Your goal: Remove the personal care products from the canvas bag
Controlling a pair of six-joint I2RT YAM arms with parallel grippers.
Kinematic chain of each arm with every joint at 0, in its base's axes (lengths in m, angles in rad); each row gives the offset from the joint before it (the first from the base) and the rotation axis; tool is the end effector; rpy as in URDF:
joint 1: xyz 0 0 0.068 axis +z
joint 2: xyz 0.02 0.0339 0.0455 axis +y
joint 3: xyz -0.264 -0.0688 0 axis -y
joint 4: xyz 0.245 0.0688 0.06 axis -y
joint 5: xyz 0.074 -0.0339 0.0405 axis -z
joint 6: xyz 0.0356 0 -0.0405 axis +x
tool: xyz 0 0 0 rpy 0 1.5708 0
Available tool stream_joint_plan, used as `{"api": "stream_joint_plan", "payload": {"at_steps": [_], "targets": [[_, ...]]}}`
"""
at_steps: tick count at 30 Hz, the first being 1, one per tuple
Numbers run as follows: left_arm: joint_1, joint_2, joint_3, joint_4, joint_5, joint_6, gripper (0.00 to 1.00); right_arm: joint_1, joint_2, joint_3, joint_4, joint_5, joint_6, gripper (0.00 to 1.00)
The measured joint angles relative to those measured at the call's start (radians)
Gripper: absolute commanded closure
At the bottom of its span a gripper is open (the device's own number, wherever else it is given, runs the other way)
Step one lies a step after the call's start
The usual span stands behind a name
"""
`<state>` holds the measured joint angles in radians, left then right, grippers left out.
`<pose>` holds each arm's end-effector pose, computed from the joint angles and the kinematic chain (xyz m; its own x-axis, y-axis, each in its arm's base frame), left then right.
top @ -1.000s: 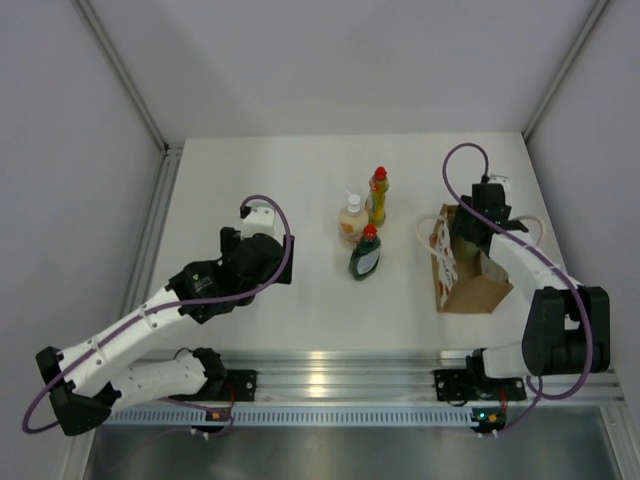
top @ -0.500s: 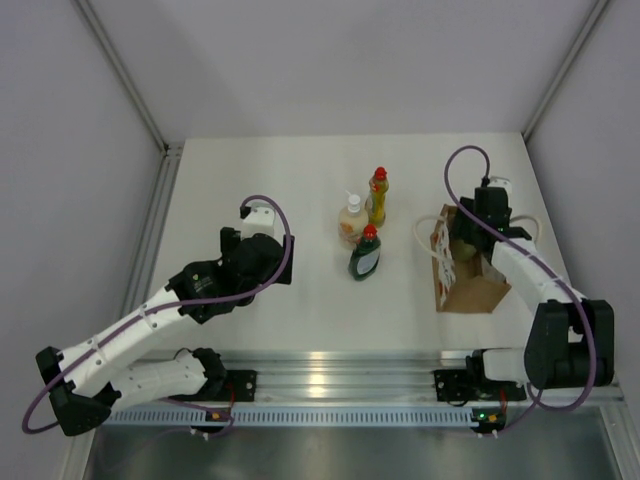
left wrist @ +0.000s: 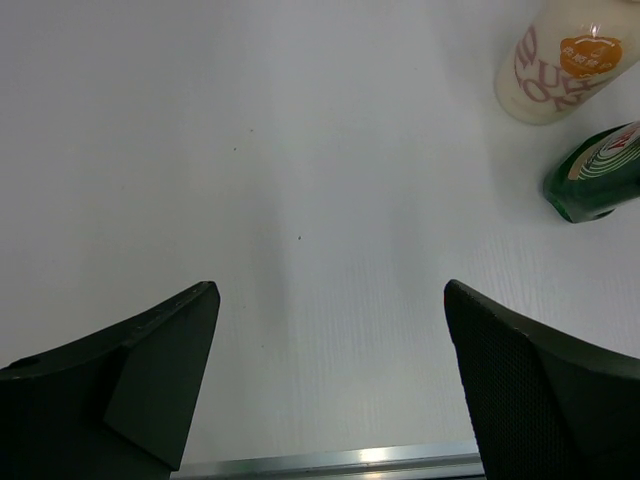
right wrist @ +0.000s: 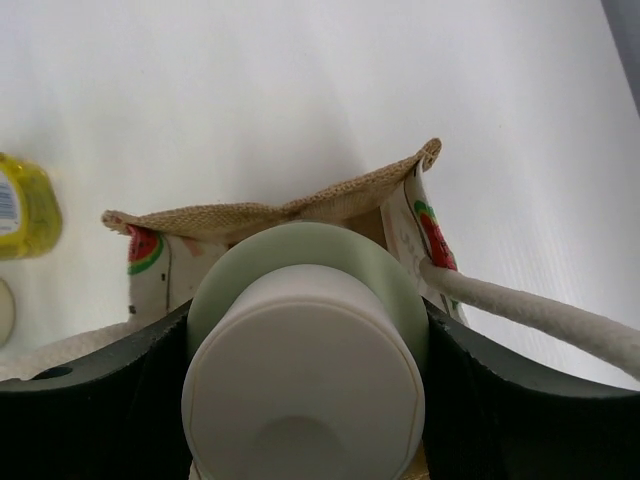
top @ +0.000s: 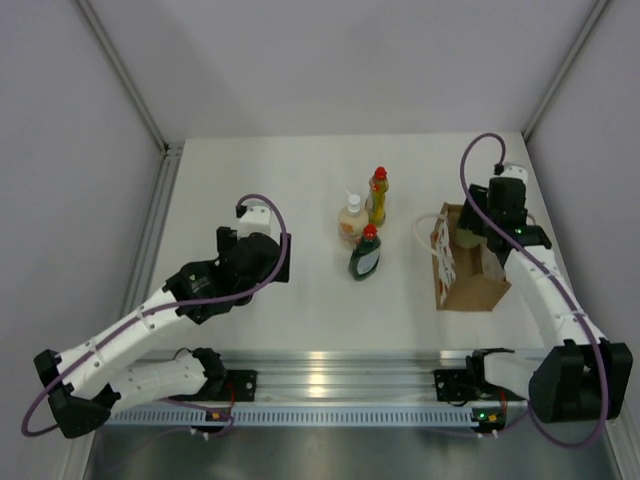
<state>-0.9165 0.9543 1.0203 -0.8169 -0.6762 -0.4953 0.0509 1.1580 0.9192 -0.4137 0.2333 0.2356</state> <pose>0.1286 -0.1311 0.3355 -0.5271 0.0782 -0.8462 0.1021 0.9944 0.0282 0.2527 0.0046 0.2897 -0.5584 0.1990 -0.8054 0.2718 0.9611 0.0490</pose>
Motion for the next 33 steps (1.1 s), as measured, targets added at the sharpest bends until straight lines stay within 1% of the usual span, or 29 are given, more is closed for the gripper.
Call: {"api": "stream_joint_plan", "payload": {"at_steps": [6, 12, 19, 26, 29, 33], "targets": [[0.003, -0.010, 0.000, 0.000, -0.008, 0.000, 0.02, 0.012, -0.048, 0.099, -0.089, -0.009, -0.009, 1.00], [0.006, -0.012, 0.000, 0.000, -0.014, 0.000, 0.02, 0.029, -0.080, 0.238, -0.180, -0.023, -0.024, 1.00], [0.009, -0.023, 0.000, 0.000, -0.021, 0.000, 0.02, 0.033, -0.082, 0.394, -0.219, -0.126, -0.058, 1.00], [0.019, -0.039, 0.000, 0.000, -0.033, -0.001, 0.02, 0.071, -0.001, 0.561, -0.230, -0.269, -0.080, 1.00], [0.039, -0.055, 0.000, 0.000, -0.048, -0.004, 0.02, 0.118, 0.048, 0.615, -0.232, -0.298, -0.092, 1.00], [0.094, -0.087, 0.000, 0.000, -0.055, -0.011, 0.02, 0.211, 0.119, 0.671, -0.233, -0.297, -0.113, 1.00]]}}
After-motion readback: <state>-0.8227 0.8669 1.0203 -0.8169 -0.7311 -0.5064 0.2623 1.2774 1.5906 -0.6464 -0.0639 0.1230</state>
